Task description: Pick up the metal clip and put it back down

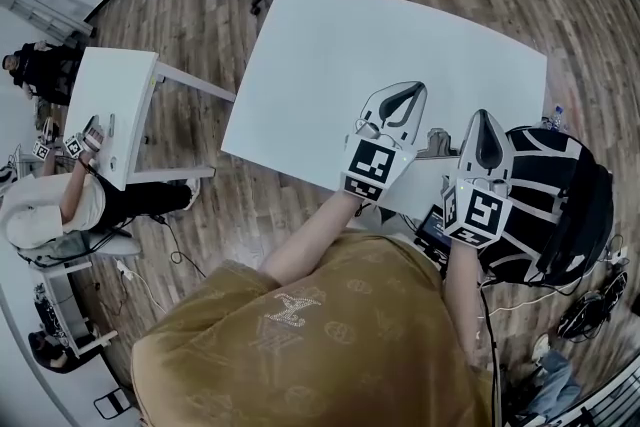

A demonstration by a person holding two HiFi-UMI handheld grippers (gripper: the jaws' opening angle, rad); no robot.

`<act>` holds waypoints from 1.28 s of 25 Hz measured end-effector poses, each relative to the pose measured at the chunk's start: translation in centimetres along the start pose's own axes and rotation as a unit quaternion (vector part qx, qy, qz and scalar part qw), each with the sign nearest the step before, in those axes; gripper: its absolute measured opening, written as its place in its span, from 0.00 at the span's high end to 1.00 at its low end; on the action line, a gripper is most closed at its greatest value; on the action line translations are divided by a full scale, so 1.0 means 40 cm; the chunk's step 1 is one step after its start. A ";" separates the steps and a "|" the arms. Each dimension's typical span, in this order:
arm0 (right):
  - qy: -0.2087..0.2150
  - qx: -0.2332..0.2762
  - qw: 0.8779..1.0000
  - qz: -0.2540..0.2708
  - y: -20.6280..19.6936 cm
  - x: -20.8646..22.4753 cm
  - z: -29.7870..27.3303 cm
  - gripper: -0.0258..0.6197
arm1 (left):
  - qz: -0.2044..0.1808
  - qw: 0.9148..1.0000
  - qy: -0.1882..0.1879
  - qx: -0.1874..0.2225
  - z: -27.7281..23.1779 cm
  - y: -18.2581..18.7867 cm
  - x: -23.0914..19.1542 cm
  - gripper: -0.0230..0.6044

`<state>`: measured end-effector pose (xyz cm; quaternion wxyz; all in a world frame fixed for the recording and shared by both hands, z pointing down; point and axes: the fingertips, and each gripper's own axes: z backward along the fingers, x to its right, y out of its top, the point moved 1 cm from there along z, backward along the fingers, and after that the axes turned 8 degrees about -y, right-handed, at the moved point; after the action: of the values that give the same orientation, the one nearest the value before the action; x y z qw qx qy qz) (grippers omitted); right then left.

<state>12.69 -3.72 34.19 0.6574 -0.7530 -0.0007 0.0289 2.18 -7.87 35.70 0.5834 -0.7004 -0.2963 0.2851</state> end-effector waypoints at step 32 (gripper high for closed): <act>-0.013 -0.017 1.000 0.010 -0.011 -0.003 -0.014 0.95 | 0.000 1.000 -0.020 -0.001 -0.016 0.001 -0.005 0.95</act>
<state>12.62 -4.20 34.71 0.6438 -0.7638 -0.0025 0.0456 2.54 -8.44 35.79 0.5770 -0.6949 -0.3080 0.2988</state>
